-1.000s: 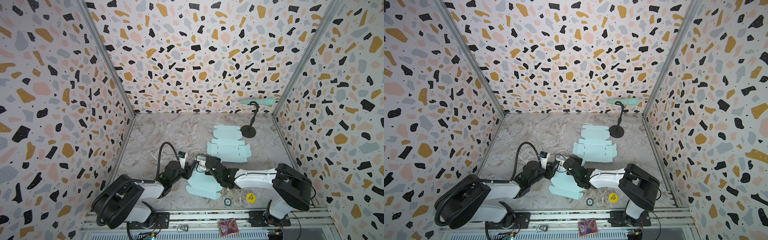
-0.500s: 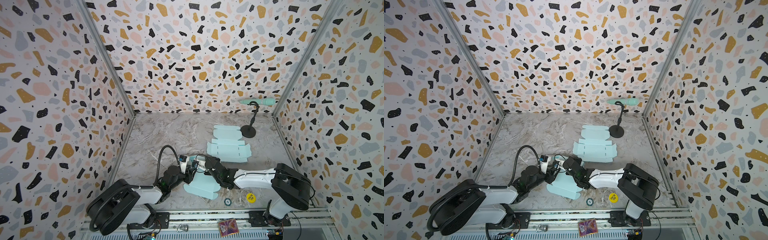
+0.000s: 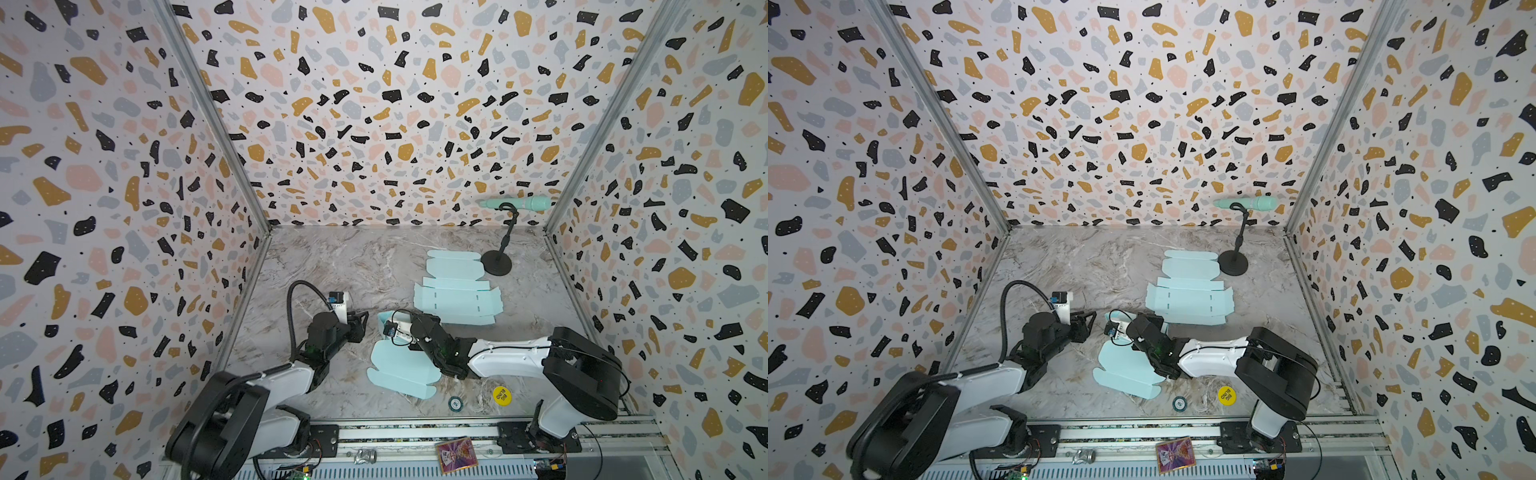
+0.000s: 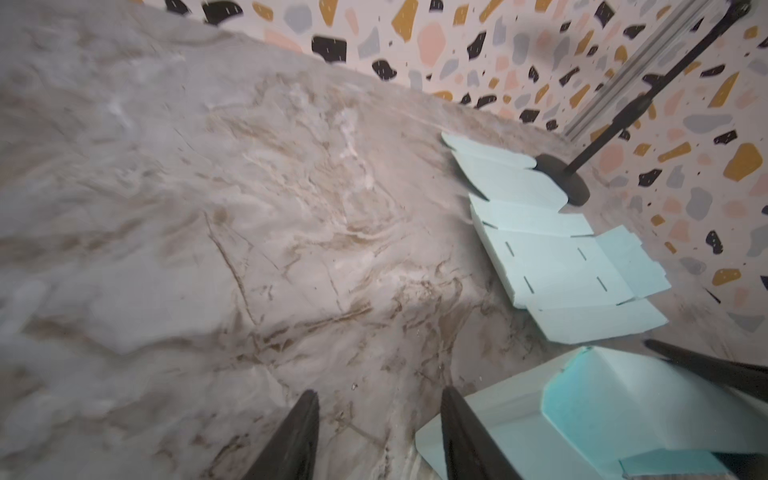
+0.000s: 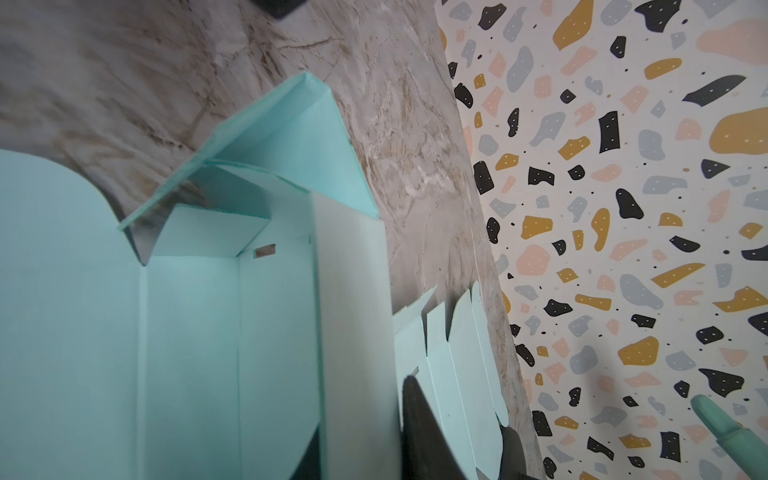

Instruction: Fold the paper box

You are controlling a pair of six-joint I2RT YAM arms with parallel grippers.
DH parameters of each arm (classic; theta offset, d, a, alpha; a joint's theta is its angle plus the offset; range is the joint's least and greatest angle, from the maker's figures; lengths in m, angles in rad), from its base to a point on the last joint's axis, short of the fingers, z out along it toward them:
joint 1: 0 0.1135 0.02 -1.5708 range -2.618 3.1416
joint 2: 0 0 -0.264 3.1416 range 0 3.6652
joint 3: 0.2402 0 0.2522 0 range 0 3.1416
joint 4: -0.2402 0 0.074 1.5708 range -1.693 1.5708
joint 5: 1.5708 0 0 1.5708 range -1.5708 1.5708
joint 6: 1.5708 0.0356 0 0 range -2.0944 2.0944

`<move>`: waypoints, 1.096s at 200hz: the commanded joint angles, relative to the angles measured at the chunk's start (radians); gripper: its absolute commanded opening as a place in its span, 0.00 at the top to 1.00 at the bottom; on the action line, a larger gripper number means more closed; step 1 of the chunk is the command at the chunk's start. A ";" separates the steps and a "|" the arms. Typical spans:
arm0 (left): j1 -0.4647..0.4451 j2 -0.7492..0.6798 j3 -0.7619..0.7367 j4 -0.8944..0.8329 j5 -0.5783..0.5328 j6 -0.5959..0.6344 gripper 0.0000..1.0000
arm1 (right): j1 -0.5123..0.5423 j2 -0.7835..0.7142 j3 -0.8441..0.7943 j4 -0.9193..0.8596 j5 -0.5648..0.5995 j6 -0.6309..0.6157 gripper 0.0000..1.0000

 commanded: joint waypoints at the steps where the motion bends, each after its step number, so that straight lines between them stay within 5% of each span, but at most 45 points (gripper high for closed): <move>1: -0.012 0.077 0.046 0.076 0.110 0.036 0.50 | 0.000 0.013 -0.019 -0.069 -0.045 0.019 0.78; 147: -0.297 0.109 -0.054 0.236 -0.018 0.058 0.48 | 0.014 0.062 0.000 -0.069 -0.044 0.004 0.77; 219: -0.318 0.122 -0.106 0.392 -0.014 0.061 0.48 | 0.032 0.059 -0.010 -0.083 -0.055 0.013 0.77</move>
